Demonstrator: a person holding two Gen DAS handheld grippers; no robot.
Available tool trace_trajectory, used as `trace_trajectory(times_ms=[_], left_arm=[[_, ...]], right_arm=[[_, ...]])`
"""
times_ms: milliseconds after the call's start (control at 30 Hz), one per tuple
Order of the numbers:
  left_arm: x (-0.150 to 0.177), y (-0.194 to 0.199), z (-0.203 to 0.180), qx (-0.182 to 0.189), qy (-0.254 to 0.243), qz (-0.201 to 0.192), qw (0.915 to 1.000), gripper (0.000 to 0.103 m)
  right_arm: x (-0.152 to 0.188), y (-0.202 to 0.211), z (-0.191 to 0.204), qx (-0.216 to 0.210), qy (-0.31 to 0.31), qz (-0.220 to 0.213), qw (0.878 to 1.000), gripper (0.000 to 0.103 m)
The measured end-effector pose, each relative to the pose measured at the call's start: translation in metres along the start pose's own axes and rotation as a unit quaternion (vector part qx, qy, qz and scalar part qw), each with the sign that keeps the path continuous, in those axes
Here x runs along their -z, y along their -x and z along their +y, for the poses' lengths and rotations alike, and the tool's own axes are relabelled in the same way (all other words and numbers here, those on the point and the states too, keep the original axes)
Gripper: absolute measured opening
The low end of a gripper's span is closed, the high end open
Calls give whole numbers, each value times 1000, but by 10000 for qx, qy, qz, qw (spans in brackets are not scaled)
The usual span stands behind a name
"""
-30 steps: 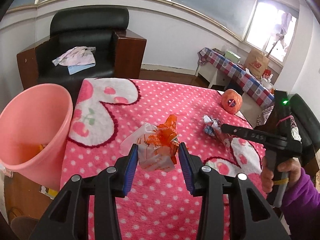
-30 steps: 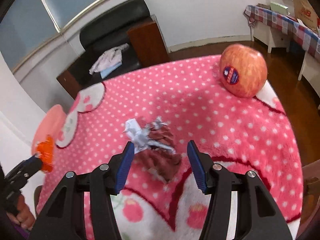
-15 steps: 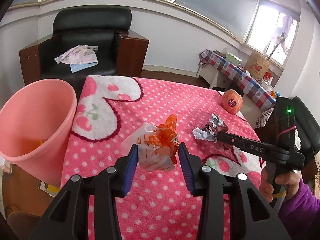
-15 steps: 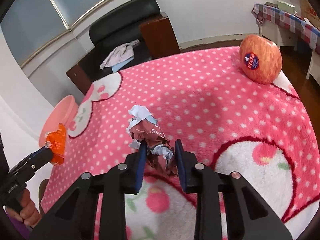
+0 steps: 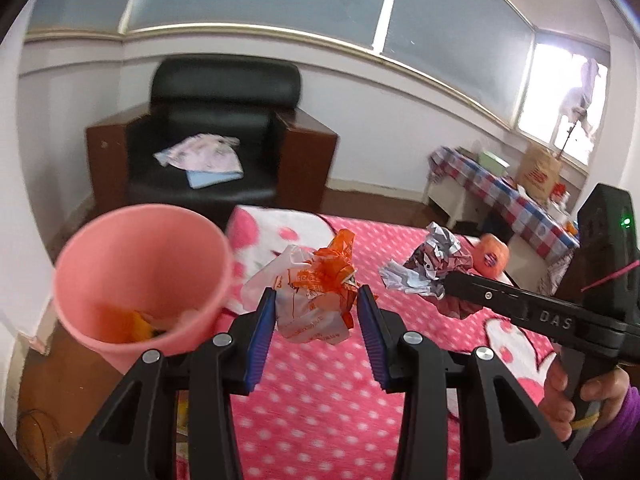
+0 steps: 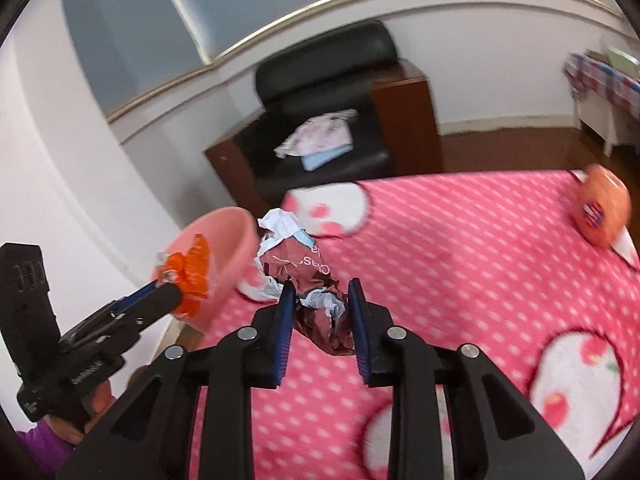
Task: Collect trash
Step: 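Carry the white bag and foil wrapper over the pink bin, then open both tools to drop the white bag and foil wrapper into the bin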
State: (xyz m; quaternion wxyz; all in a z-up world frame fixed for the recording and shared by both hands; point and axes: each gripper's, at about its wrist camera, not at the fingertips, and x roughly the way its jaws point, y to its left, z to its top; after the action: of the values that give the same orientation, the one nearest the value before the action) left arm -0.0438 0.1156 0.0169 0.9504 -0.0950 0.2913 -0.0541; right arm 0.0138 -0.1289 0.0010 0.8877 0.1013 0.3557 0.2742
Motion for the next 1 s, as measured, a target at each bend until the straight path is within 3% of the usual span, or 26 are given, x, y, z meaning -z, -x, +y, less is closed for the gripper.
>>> trace_trajectory(times_ms=[267, 567, 1000], left_arm=[[-13, 14, 52, -674, 378, -238, 9967, 41], [-12, -5, 112, -1436, 724, 4, 9870, 41], [3, -37, 154, -1716, 1005, 455, 9790, 41]], right_arm=[[-24, -42, 64, -507, 444, 166, 9976, 27], [-31, -101, 119, -692, 714, 513, 9937, 27], [-26, -160, 146, -541, 967, 882, 9899, 27]])
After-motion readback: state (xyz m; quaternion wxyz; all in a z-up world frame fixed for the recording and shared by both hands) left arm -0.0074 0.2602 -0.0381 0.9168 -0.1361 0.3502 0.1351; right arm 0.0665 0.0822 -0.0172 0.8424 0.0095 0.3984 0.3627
